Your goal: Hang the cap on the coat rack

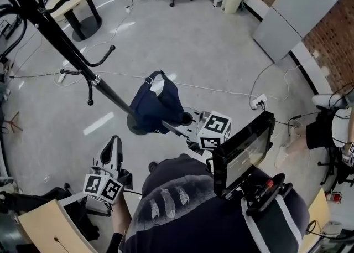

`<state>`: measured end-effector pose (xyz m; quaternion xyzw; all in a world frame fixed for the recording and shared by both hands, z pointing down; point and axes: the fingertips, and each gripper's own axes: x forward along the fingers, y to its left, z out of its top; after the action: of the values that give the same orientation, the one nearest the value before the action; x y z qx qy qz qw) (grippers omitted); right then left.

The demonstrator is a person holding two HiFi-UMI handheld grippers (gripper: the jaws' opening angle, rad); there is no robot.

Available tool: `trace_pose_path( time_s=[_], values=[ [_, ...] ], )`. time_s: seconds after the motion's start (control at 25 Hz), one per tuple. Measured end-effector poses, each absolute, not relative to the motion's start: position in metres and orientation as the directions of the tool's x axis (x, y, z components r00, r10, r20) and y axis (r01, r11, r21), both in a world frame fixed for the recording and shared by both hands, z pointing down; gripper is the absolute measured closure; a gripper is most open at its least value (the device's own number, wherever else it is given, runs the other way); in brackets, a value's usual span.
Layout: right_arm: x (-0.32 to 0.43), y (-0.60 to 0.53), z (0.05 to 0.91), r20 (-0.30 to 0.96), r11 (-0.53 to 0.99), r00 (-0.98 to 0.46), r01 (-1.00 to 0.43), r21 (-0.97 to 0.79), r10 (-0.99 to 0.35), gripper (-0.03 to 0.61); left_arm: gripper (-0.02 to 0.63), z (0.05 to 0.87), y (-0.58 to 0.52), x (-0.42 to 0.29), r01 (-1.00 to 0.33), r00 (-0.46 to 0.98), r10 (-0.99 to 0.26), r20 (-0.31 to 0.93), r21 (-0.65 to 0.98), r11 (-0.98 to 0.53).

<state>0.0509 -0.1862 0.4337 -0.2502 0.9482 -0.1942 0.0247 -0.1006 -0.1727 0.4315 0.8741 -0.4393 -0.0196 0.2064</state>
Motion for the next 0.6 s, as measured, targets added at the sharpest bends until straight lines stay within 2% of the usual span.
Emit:
trace_pose_path(
  time_s=[0.24, 0.6],
  values=[
    [0.068, -0.172, 0.443, 0.038, 0.791, -0.862, -0.481, -0.378, -0.506, 0.563, 0.607, 0.447, -0.160, -0.085, -0.744, 0.638, -0.758, 0.138, 0.364, -0.560],
    [0.041, -0.191, 0.411, 0.036, 0.801, -0.864, -0.480, -0.358, -0.502, 0.563, 0.607, 0.446, -0.166, -0.119, -0.747, 0.620, -0.774, 0.127, 0.398, -0.533]
  ],
)
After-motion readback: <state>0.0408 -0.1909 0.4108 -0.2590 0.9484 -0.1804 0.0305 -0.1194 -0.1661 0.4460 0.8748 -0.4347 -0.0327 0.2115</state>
